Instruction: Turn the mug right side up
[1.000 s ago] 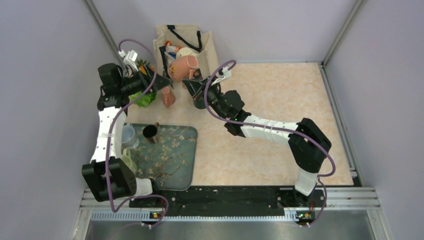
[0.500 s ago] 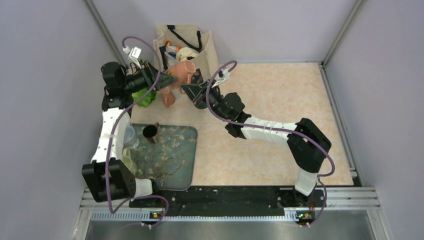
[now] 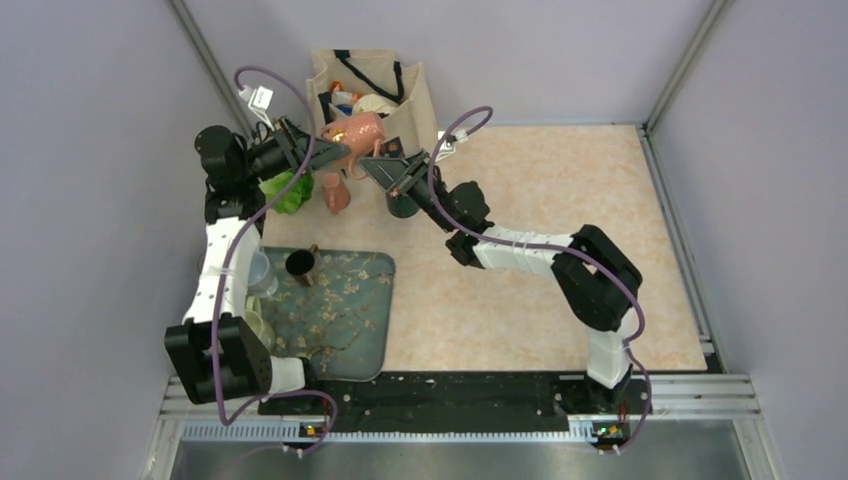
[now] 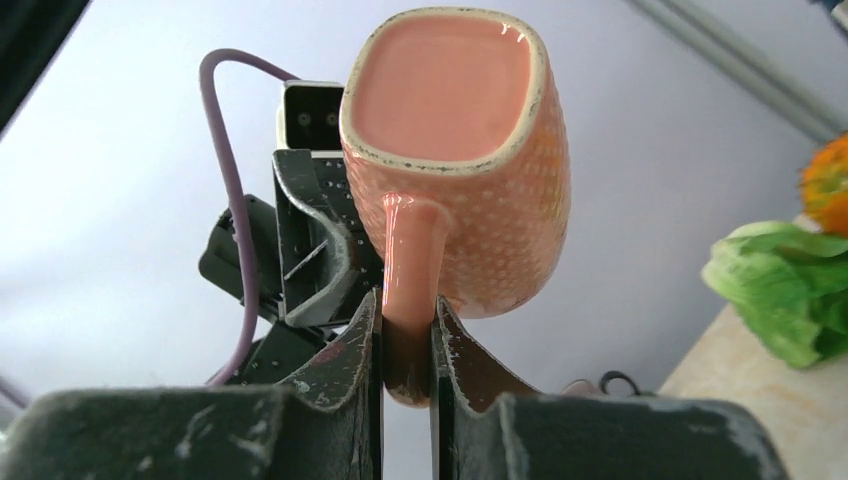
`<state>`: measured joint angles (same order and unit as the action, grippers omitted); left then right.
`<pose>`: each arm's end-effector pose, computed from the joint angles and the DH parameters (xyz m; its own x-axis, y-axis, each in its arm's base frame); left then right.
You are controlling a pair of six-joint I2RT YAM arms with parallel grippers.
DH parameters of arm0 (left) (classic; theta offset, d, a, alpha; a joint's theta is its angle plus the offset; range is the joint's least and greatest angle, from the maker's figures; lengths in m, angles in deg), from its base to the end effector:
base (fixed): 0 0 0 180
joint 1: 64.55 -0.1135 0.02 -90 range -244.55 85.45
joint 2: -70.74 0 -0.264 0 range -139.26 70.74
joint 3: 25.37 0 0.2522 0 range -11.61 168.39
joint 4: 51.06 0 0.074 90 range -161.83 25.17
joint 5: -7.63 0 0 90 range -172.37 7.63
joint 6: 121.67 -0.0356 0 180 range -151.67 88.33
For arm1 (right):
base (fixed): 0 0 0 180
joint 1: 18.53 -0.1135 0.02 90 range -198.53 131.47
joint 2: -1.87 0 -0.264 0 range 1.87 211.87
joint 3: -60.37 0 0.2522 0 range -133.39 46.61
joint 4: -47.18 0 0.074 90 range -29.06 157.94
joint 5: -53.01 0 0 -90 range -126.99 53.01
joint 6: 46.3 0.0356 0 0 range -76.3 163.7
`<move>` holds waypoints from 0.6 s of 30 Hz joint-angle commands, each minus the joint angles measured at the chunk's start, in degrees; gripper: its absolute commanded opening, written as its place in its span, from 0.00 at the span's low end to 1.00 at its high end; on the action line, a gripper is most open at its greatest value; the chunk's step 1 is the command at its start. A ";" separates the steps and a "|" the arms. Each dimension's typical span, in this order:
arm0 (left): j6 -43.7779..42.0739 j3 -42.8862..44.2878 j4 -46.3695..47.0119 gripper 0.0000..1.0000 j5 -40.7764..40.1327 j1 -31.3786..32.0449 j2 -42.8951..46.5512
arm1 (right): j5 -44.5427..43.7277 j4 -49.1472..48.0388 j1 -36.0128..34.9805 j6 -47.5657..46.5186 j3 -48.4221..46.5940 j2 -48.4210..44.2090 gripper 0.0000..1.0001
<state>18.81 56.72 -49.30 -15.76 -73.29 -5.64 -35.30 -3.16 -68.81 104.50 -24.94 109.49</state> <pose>0.2977 0.0127 0.4066 -0.5655 -0.3968 -0.7230 0.6331 0.3529 -0.6889 0.2740 0.3314 0.3209 -0.5392 0.7165 -0.4427 -0.6453 -0.0137 0.7638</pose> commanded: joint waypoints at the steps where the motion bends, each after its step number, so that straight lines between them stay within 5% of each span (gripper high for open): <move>1: 3.95 -0.24 8.61 0.40 1.96 0.30 1.07 | 5.42 -7.29 -0.01 11.58 -5.73 4.79 0.00; 4: 3.61 -0.18 8.48 0.31 1.76 0.29 1.08 | 6.41 -7.19 -0.04 14.34 -6.60 6.31 0.00; 7: 2.02 0.29 6.18 0.01 1.21 0.21 0.64 | 6.98 -6.17 -0.01 15.58 -6.22 6.46 0.00; 12: -10.04 2.20 -9.18 0.00 -4.25 0.13 1.41 | 6.97 -4.09 0.07 15.08 -3.10 5.32 0.01; 18: -31.91 7.86 -31.09 0.00 -19.67 0.12 1.53 | 6.61 3.34 0.82 13.02 3.87 1.72 0.60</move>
<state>3.42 59.37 -67.24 -22.29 -72.87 -5.66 -30.69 -2.83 -68.18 120.76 -24.83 115.56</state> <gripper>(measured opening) 0.156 0.481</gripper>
